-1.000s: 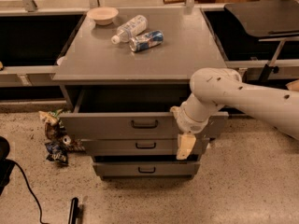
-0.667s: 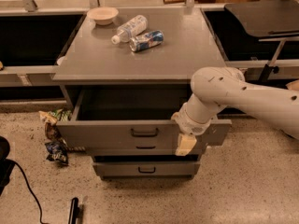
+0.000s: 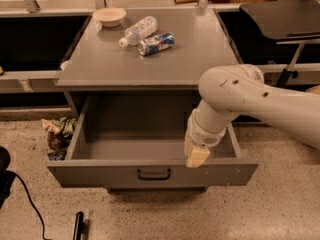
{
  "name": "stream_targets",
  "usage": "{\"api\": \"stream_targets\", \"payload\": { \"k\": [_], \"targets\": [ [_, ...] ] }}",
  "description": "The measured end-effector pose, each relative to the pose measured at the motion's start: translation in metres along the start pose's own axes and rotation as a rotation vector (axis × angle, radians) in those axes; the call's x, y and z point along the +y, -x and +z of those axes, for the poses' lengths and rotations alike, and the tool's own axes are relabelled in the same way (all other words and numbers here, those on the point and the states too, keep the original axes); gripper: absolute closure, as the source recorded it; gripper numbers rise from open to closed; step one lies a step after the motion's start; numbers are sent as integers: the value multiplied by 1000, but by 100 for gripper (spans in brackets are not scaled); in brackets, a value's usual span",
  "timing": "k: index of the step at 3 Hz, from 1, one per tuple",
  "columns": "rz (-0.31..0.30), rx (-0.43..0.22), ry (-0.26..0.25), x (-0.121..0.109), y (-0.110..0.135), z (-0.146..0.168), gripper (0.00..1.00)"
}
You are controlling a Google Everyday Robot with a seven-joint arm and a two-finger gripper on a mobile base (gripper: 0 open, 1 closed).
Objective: Open top drawer
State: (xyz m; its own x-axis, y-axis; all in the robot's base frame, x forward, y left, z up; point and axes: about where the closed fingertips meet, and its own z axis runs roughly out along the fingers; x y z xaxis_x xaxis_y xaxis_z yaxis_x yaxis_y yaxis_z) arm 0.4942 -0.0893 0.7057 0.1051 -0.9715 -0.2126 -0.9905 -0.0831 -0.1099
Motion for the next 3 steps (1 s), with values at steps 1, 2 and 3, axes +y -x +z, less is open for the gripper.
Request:
{"api": "stream_targets", "payload": {
  "k": [1,2,3],
  "targets": [
    [-1,1,-4,0,0,-2,85],
    [-1,1,-4,0,0,-2,61],
    [-1,1,-4,0,0,-2,38]
  ]
}}
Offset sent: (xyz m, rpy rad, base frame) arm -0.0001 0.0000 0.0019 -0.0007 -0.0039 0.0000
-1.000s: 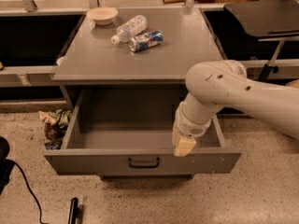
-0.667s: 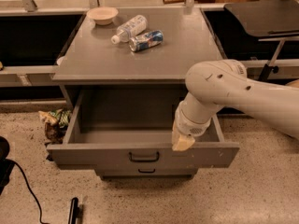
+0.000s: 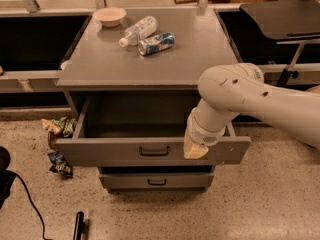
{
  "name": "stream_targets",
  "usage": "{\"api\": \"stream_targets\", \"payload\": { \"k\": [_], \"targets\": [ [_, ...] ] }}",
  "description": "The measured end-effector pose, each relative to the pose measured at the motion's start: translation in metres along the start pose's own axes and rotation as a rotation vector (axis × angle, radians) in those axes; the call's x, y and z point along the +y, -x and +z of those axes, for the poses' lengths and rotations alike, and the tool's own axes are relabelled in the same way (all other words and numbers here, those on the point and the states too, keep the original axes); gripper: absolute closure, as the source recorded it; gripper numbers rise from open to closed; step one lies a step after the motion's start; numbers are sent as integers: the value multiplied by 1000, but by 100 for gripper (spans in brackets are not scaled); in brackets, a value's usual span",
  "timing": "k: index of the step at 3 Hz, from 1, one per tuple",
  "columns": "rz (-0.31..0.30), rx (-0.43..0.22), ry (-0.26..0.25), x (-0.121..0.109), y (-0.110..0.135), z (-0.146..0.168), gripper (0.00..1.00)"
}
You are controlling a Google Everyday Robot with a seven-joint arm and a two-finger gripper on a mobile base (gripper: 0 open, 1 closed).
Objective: Open top drawer
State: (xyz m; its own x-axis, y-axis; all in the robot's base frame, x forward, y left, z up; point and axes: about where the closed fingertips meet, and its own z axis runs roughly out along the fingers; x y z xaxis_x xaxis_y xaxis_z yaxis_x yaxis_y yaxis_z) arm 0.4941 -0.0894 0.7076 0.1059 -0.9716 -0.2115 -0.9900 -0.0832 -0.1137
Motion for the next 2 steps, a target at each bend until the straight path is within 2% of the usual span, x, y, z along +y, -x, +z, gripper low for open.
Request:
{"api": "stream_targets", "payload": {
  "k": [1,2],
  "targets": [
    [0,0,0,0,0,0,15],
    [-23,8,-28,-2,-1,-17,0]
  ]
}}
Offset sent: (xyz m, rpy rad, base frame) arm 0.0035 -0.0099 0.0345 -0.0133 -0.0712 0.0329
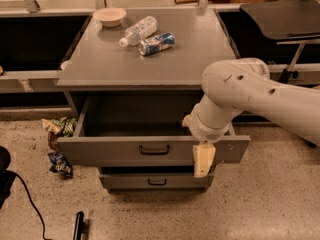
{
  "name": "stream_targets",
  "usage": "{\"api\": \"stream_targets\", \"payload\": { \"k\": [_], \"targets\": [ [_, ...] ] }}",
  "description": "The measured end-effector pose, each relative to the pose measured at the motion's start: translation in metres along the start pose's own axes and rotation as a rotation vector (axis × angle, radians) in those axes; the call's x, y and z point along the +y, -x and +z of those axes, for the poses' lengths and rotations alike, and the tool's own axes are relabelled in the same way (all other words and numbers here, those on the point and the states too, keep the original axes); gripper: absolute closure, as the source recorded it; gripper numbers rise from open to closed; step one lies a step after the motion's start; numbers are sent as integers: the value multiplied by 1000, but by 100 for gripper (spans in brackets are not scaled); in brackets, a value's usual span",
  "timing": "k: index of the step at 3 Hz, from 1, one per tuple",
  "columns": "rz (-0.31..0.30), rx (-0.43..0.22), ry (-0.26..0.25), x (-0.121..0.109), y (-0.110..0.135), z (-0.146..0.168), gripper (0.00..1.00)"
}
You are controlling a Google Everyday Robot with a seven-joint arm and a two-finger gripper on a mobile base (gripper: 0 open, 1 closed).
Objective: Open top drawer
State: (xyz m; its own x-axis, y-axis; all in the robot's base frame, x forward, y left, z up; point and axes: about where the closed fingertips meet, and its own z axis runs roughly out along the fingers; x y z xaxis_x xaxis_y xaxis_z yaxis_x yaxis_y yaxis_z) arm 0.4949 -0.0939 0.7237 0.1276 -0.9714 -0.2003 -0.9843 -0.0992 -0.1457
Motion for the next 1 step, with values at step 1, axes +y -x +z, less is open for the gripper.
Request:
{"api": "stream_targets", "payload": {
  "k": [1],
  "targets": [
    [-24,31,-61,-4,1,-32,0]
  ]
}}
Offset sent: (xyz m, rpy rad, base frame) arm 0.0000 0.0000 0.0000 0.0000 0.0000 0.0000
